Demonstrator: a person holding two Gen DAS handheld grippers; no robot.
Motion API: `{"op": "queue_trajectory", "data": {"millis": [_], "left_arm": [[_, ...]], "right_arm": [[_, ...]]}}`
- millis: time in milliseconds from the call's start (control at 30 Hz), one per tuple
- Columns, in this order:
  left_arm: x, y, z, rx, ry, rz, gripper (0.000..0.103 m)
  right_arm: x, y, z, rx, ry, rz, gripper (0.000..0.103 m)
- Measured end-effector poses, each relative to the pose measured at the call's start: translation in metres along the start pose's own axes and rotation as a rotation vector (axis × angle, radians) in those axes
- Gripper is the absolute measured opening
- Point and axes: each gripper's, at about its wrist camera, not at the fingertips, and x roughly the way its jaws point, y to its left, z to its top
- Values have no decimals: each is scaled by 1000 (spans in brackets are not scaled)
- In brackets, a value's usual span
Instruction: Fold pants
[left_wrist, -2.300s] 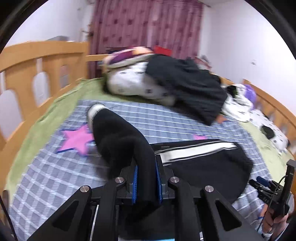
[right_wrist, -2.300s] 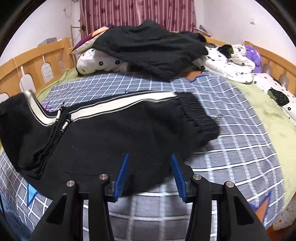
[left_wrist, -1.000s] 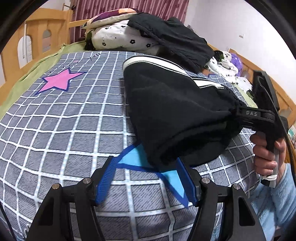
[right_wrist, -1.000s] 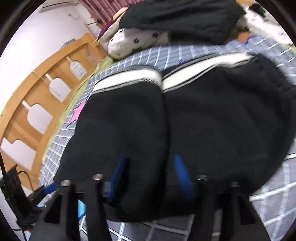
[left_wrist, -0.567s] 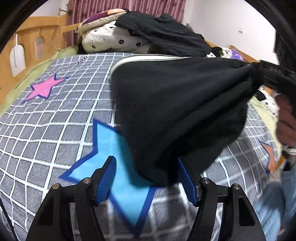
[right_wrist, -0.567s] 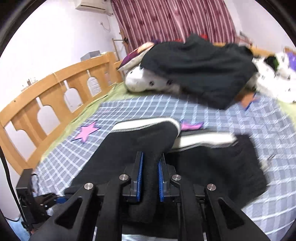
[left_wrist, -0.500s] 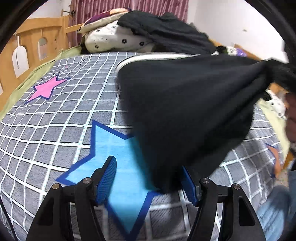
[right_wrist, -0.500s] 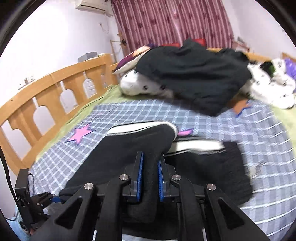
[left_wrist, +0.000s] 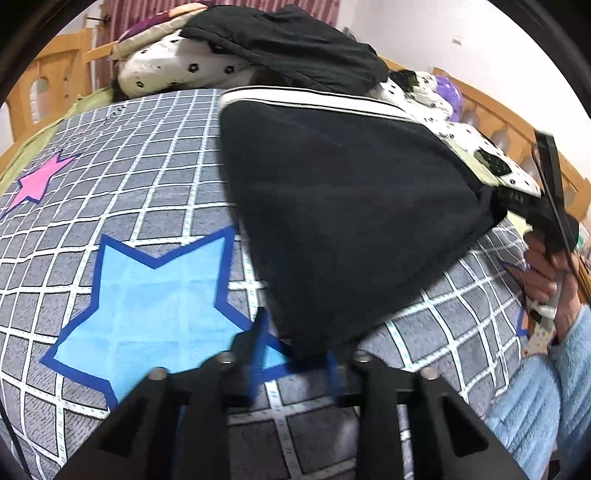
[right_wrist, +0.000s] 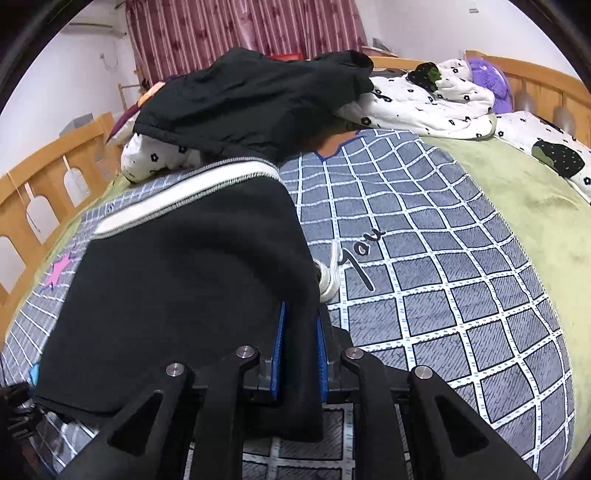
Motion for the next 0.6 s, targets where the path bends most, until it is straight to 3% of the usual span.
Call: {"op": "queue_trajectory", "data": {"millis": [33,200,300,367,433,500,600], "left_arm": [[0,-1,1,1,2,-2,16],[-2,2,3,-43,10,-27,17],[-20,6,0,-22,19,-65,20],[-33,12,0,-20,12,-50,35],[-47,21,2,-41,-21,-39,55],[-53,29,11,-61,-54,-32,65],[-43,44,45,-111,-65,-30,65]], "right_arm": [[-1,1,3,3,4,-2,15],[-1,10,5,-82,56,-49,22],[-13,9,16,-110,70,-53,36],[-21,8,24,-113,57,-41,51],[-24,10,36,-129,42,-37,55],[-23,12,47,-140,39,-33,66],[-9,15,63,-127,45,3,70]]}}
